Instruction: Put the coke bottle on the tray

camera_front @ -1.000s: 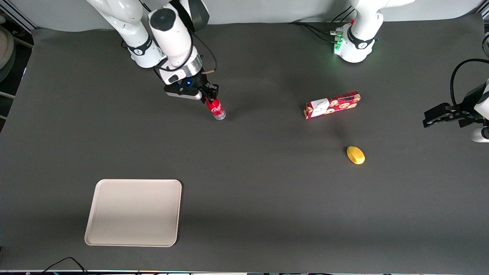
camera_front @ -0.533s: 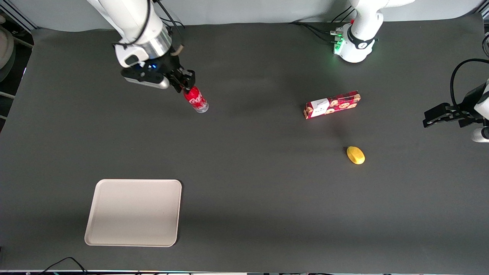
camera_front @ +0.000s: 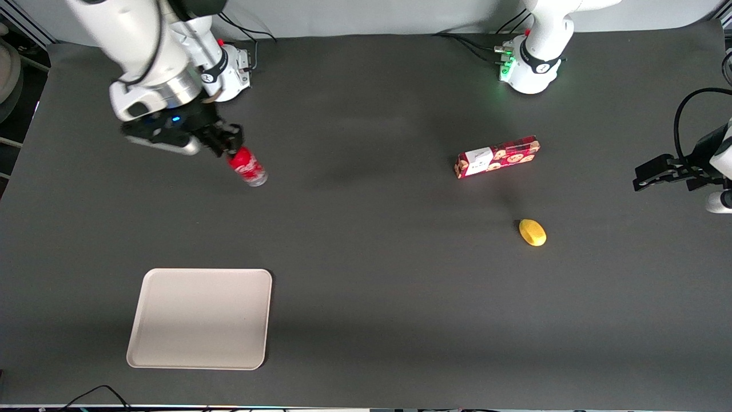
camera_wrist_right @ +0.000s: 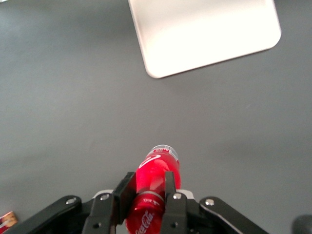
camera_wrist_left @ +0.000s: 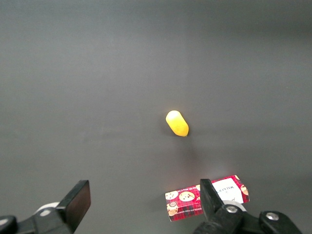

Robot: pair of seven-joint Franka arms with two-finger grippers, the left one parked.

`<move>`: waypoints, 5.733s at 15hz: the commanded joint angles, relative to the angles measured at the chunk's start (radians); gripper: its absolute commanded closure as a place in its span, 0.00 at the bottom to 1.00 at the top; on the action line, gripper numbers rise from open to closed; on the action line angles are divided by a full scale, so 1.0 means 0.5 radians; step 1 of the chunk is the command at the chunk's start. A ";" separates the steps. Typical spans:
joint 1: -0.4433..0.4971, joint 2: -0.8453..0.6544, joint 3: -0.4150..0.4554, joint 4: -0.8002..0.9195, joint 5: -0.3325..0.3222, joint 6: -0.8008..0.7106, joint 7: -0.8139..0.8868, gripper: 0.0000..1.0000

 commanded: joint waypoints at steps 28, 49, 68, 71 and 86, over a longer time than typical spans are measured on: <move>0.141 1.946 -0.655 0.899 -1.451 0.676 -0.517 1.00; 0.145 2.054 -0.661 0.908 -1.466 0.812 -0.514 0.00; -0.211 1.000 -0.624 0.495 -0.964 -0.136 -0.615 0.00; -0.380 0.625 -0.636 0.225 -0.602 -0.164 -0.893 0.00; 1.213 0.075 -1.960 -0.312 -0.270 0.068 -0.667 0.00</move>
